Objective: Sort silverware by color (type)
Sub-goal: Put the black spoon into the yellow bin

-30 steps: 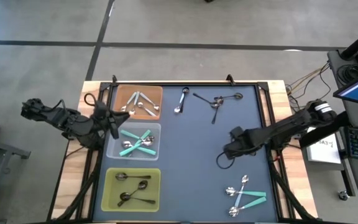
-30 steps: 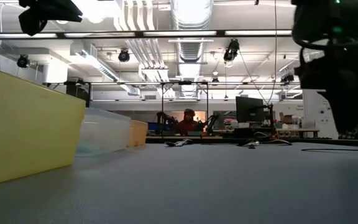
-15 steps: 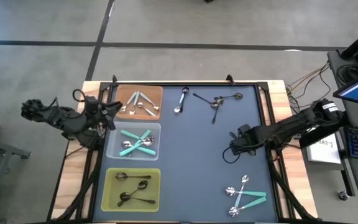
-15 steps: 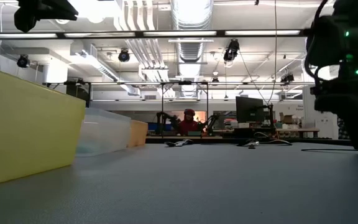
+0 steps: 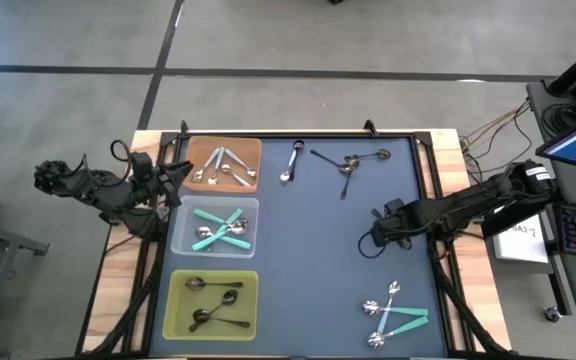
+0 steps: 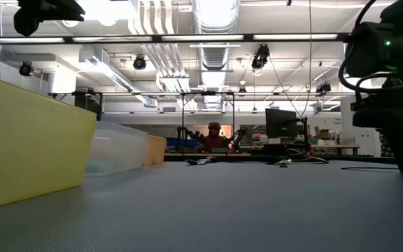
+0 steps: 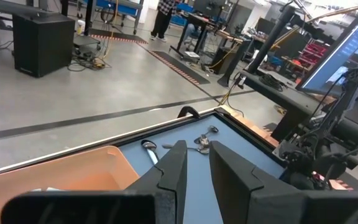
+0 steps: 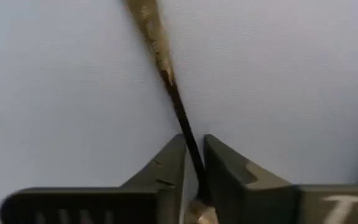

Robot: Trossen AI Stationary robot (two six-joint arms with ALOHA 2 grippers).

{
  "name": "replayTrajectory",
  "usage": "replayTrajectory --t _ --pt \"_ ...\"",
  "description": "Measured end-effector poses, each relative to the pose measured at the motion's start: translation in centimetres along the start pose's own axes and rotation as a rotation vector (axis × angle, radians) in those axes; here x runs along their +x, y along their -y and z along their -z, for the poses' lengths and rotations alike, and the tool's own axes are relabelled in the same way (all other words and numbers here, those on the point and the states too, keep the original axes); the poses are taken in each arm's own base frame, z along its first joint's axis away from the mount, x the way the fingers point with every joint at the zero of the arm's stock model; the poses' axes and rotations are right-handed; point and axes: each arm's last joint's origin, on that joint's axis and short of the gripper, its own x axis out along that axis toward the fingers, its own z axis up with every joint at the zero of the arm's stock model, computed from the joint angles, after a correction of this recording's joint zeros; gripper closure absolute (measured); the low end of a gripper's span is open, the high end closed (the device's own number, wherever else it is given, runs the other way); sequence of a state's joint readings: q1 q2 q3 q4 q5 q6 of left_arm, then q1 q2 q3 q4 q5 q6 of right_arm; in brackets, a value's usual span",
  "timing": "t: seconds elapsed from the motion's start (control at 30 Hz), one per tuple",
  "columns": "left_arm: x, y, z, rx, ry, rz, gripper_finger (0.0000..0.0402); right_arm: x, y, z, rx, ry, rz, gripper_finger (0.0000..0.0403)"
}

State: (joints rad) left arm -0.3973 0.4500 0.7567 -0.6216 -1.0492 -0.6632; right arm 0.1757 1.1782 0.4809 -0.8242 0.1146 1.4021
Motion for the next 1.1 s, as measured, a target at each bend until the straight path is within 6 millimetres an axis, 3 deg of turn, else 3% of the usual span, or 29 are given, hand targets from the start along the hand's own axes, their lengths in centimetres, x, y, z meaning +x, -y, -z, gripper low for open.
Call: replayTrajectory --t 0.1,0.3,0.5,0.7,0.87,1.1 --pt "0.0 0.0 0.0 0.000 0.000 0.000 0.0350 0.0 -0.1 0.0 0.012 -0.002 -0.010 0.0383" --pt "0.0 0.0 0.0 0.000 -0.013 0.016 0.0350 -1.0 -0.7 -0.2 0.088 0.009 -0.064 0.0392" --pt "0.2 0.8 0.7 -0.001 -0.136 0.146 0.0350 -5.4 -5.5 -1.4 0.036 0.271 -0.440 0.0393" --pt "1.5 2.2 3.1 0.025 -0.256 0.166 0.0350 -11.4 -10.7 -2.9 -0.086 0.613 -0.864 0.0393" --pt "2.7 3.4 5.0 0.051 -0.281 0.139 0.0347 -14.7 -14.1 -3.8 -0.196 0.765 -0.958 0.0393" --pt "3.8 5.2 5.9 0.042 -0.279 0.158 0.0312 -14.9 -19.8 -5.2 -0.313 0.825 -0.872 0.0393"
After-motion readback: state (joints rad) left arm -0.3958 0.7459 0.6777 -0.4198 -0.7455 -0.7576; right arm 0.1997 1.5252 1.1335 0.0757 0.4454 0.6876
